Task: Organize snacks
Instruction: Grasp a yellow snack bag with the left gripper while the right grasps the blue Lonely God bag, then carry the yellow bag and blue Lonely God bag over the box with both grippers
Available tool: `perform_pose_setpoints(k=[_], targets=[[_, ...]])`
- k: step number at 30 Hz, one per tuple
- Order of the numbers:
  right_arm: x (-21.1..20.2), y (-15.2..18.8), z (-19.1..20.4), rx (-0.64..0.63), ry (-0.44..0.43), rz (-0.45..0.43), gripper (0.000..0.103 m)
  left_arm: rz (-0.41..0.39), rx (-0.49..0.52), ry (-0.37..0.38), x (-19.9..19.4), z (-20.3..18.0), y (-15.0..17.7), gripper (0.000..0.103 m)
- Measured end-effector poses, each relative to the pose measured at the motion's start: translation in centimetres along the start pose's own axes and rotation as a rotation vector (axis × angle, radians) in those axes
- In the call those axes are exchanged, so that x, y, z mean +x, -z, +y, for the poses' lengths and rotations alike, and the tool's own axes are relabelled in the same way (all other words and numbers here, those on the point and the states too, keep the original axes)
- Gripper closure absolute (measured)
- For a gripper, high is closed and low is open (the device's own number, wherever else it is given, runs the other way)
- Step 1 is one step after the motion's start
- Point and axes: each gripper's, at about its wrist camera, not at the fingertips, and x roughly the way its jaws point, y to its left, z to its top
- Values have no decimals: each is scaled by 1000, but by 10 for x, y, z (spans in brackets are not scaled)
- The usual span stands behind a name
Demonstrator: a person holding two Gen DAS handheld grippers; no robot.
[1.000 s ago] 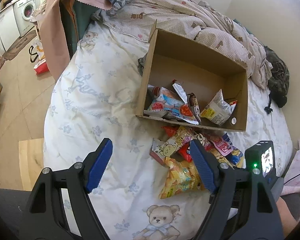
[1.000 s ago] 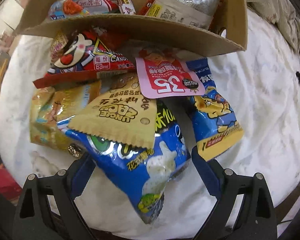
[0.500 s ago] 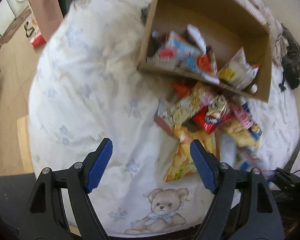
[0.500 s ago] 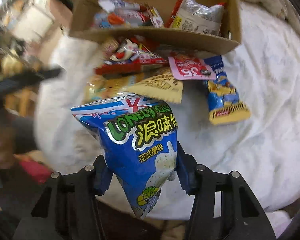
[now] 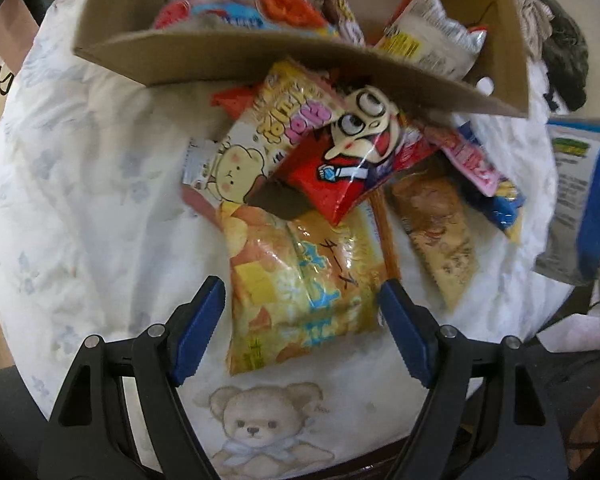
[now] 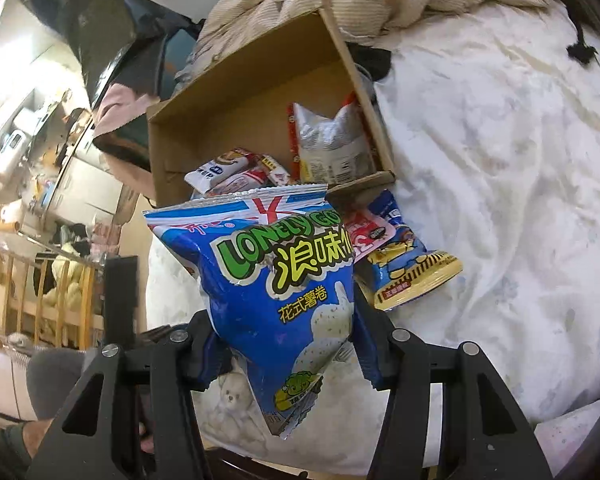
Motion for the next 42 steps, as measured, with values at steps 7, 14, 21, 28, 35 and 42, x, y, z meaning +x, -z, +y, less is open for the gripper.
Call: perform_pose_setpoints(k=[7, 14, 21, 28, 35, 42], targets=[[12, -6, -3, 2, 33, 15, 47, -5, 43, 37, 20, -8, 2, 39], [13, -5, 0, -7, 35, 17, 47, -16, 49, 67, 4, -9, 19, 63], [13, -5, 4, -10, 23, 14, 47, -18, 52, 40, -30, 19, 42, 65], [10, -4, 8, -22, 13, 6, 47, -86, 60, 24, -71, 34, 51, 65], [0, -5, 8, -21, -18, -27, 47, -188, 86, 49, -124, 32, 38, 66], [-22, -9, 12, -30, -57, -128, 47, -342, 140, 20, -179, 20, 24, 66]])
